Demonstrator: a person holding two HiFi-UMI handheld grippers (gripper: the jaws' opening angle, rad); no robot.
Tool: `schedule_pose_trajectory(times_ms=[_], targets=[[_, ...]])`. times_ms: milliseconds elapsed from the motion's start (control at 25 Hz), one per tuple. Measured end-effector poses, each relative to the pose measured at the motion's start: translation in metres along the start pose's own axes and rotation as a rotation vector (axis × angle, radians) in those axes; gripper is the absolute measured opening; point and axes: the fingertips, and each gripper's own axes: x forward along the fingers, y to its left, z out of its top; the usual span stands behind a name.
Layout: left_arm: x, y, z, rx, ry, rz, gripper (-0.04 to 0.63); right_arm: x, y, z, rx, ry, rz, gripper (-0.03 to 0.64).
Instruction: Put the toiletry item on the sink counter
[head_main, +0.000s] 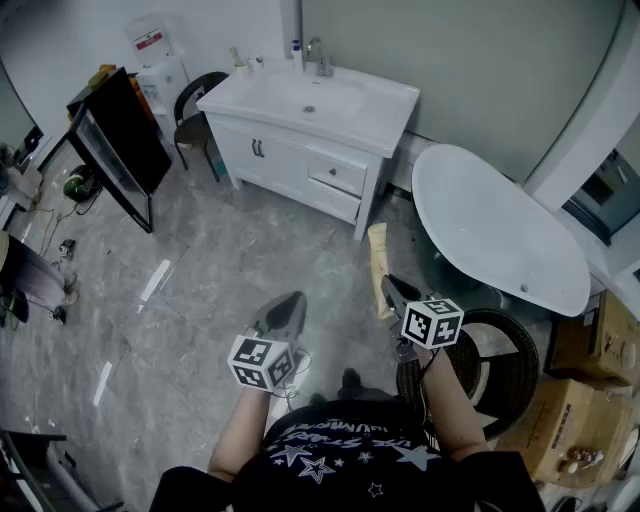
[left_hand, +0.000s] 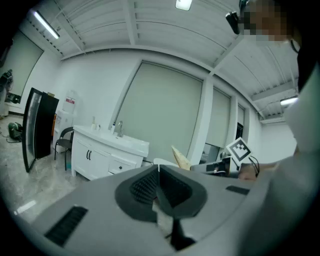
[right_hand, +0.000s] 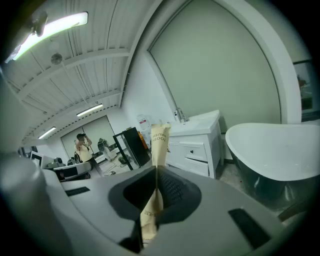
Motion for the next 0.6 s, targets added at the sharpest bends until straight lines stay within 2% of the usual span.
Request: schedule_pose_trajectory(times_ms=[600], targets=[[-0.024,0.008,-0.008,-0.006,0.012,0.002,0.02,0.004,0.017,-0.011,-0.033,0.028,0.0,0.023]])
